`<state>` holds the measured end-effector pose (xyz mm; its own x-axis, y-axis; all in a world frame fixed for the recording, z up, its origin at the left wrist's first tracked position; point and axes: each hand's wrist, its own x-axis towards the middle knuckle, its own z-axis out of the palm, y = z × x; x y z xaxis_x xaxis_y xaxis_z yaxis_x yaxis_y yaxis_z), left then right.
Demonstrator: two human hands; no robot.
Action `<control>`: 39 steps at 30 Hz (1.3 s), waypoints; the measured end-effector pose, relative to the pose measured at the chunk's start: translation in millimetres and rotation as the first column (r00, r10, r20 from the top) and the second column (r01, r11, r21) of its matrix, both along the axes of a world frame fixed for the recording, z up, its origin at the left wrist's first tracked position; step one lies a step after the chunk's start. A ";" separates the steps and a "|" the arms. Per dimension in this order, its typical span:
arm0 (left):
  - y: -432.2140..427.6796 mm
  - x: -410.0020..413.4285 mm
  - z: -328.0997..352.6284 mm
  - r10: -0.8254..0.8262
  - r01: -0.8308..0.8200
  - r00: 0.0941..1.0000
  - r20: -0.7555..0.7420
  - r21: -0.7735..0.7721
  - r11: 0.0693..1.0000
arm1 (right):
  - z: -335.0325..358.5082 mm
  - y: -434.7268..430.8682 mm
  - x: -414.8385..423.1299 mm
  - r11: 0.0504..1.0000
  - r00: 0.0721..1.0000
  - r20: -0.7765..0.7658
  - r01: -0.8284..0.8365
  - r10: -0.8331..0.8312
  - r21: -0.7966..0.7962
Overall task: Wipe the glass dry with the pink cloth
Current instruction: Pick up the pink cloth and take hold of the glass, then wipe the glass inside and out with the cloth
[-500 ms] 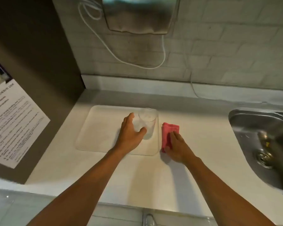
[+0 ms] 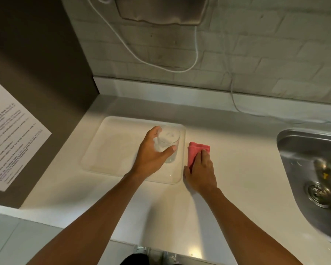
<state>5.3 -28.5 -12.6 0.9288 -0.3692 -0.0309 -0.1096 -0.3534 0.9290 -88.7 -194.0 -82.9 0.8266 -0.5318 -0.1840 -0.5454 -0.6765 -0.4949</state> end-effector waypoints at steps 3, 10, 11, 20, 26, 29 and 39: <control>-3.6 5.3 6.4 -0.015 0.015 1.000 -0.013 -0.014 1.000 | -8.8 5.6 2.0 0.998 0.999 0.026 -0.018 0.020 -0.065; -9.1 17.4 0.5 -0.084 0.084 0.996 0.009 0.017 0.996 | -16.5 -2.7 8.1 0.996 0.998 -0.006 -0.070 0.070 -0.062; -10.8 19.5 -1.6 -0.081 0.081 0.997 0.010 0.014 0.997 | -14.4 -3.6 6.9 0.998 0.998 0.009 -0.054 0.054 -0.025; -16.9 41.6 -4.1 0.053 -0.219 0.888 -0.456 -0.318 0.922 | 62.7 4.2 5.3 0.823 0.948 0.234 0.045 -0.214 0.567; -18.8 25.1 8.7 -0.149 -0.261 0.710 -0.688 -0.453 0.853 | 110.4 33.7 -0.6 0.861 0.869 0.441 -0.390 0.226 0.327; -10.2 22.2 14.1 -0.231 -0.234 0.689 -0.686 -0.513 0.826 | 113.1 41.4 -5.3 0.868 0.832 0.378 -0.480 0.406 0.127; -1.7 16.0 18.5 -0.259 -0.230 0.670 -0.695 -0.526 0.819 | 112.8 58.8 -10.1 0.860 0.823 0.425 -0.481 0.376 0.172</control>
